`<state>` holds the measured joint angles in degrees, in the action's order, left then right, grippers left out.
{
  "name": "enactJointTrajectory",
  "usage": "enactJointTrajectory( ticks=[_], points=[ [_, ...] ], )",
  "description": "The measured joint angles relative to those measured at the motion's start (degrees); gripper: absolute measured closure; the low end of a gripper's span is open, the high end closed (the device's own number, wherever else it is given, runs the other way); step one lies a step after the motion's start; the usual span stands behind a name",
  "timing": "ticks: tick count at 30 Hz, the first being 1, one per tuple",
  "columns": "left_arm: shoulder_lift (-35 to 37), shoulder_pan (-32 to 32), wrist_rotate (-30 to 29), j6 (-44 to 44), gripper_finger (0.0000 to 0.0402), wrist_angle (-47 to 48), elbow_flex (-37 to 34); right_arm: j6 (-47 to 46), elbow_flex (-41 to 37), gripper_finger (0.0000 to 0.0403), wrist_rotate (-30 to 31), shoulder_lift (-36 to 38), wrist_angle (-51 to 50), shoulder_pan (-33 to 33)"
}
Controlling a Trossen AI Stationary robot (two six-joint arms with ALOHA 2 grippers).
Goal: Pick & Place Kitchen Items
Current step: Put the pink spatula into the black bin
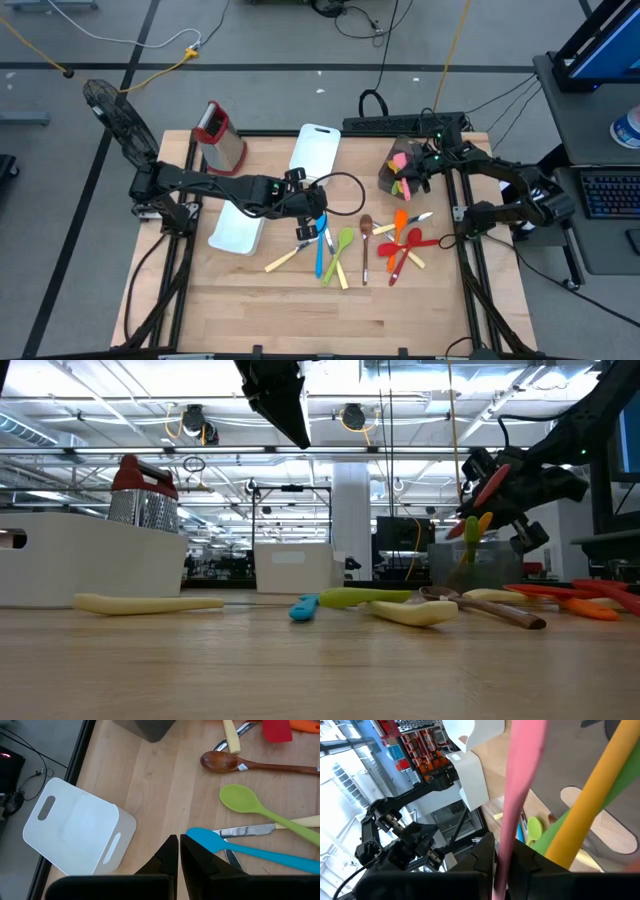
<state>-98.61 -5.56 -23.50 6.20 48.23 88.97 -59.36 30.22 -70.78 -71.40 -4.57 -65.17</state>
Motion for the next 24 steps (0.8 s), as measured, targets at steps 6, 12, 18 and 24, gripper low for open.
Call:
enactJointTrajectory(
  ticks=[6, 12, 18, 24],
  points=[
    [0.0, 0.0, 0.0, 0.0, 0.0380, 0.0, 0.0, 0.5, 0.0, 0.0374, 0.0, 0.0, -0.2, 0.0],
    [0.0, 0.0, 0.0, 0.0, 0.0380, 0.0, 0.0, -1.9, 0.0, 0.0374, 3.3, 0.3, -0.6, 0.0],
    [0.0, 0.0, 0.0, -0.1, 0.0380, 0.0, 0.0, -2.9, 0.0, 0.0374, 3.8, 1.7, -0.6, 0.0],
    [0.0, 0.0, 0.0, -0.3, 0.0380, 0.0, 0.0, -4.0, 0.0, 0.0374, 9.7, 3.0, -2.1, 0.0]
  ],
)
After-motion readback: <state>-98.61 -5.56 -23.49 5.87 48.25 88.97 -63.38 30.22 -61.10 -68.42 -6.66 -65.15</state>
